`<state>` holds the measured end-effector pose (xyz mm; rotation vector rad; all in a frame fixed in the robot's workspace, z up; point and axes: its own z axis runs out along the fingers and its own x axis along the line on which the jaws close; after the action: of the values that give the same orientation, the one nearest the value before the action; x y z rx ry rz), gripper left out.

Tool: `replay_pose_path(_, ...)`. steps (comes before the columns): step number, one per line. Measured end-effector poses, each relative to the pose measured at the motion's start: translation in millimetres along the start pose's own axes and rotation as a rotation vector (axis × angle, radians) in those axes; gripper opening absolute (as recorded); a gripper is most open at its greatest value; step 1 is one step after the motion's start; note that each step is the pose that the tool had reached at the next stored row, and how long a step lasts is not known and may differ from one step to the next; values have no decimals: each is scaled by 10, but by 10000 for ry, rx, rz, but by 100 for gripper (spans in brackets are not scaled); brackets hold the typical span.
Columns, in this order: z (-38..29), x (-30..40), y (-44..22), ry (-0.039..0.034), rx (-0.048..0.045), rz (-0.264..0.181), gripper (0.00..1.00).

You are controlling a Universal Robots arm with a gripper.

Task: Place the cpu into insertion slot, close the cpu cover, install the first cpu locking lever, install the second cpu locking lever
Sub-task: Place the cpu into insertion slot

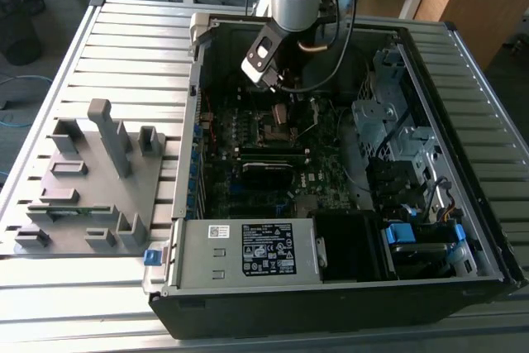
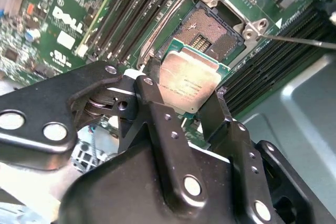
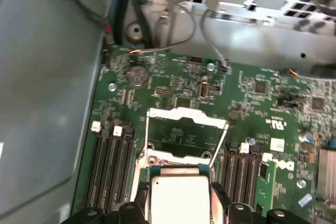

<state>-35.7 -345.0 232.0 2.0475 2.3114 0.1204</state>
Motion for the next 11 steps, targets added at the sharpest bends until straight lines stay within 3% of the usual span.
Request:
replay_pose_path(8,11,0,-1,-135,-19,1444,54)
replay_pose_path(11,11,-1,-1,-148,-19,1567,54)
